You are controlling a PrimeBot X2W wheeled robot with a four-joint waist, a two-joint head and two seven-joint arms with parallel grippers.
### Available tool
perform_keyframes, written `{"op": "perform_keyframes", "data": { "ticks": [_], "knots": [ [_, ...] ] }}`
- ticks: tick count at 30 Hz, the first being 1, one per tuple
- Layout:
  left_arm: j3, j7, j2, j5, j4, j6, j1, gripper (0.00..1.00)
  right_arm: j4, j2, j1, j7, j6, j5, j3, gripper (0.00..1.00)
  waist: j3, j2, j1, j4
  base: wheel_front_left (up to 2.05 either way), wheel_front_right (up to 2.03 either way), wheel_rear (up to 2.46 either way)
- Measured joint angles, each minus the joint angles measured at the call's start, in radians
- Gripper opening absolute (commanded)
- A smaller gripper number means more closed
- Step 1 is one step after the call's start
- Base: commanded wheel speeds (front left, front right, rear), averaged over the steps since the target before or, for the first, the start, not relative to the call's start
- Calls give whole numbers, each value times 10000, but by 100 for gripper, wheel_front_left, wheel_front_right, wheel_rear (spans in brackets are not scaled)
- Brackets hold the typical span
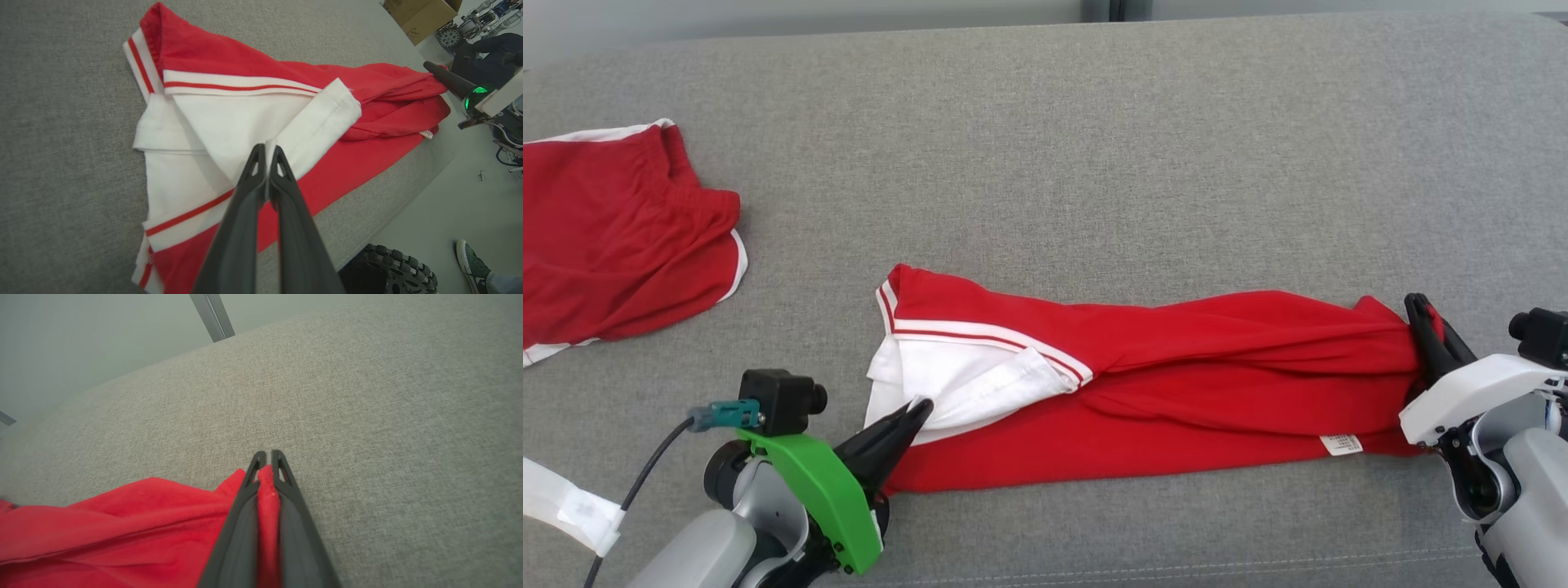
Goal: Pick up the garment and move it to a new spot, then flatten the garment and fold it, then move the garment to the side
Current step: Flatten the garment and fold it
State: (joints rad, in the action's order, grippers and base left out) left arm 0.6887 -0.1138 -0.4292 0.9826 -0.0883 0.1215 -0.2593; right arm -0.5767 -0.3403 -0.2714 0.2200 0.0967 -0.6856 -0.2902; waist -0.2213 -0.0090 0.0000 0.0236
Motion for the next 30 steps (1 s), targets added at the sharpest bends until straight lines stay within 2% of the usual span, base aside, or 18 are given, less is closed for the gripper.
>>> {"op": "perform_keyframes", "data": {
  "ticks": [6, 9, 10, 11, 12, 13, 14, 24, 30],
  "knots": [
    [6, -84, -75, 2, -274, -163, 181, 0, -142, 182, 209, 90, 17, -2, 0, 2, 21, 0, 0, -84, 0, 0, 0],
    [4, -84, -94, 2, -343, -174, 191, 0, -182, 234, 245, 100, 79, 0, -35, 26, 34, 0, 0, -124, 0, 0, 0],
    [4, -84, -96, 2, -351, -174, 191, 0, -199, 234, 258, 100, 79, 2, -40, 38, 41, 0, 0, -135, 0, 0, 0],
    [4, -84, -94, 2, -360, -176, 191, 5, -228, 236, 267, 113, 79, 2, -40, 49, 49, 0, 0, -143, 0, 0, 0],
    [4, -84, -94, 2, -372, -176, 191, 35, -249, 242, 282, 163, 79, 2, -38, 90, 58, 0, 0, -151, 0, 0, 0],
    [4, -84, -92, 2, -384, -188, 191, 94, -278, 251, 295, 178, 86, 2, -35, 100, 68, 0, 0, -157, 0, 0, 0],
    [4, -84, -88, 2, -397, -205, 191, 100, -314, 261, 307, 178, 86, 2, -31, 100, 80, 0, 0, -161, 0, 0, 0],
    [8, 21, -35, 2, -610, -251, 195, 100, -343, 288, 616, 274, 138, -84, 405, 100, 379, 0, 0, -129, 0, 0, 0],
    [-148, 351, -38, -4, -533, -353, 236, 100, 94, 336, 723, 291, 169, -286, 874, 100, 608, 0, 0, -164, 0, 0, 0]
  ]
}}
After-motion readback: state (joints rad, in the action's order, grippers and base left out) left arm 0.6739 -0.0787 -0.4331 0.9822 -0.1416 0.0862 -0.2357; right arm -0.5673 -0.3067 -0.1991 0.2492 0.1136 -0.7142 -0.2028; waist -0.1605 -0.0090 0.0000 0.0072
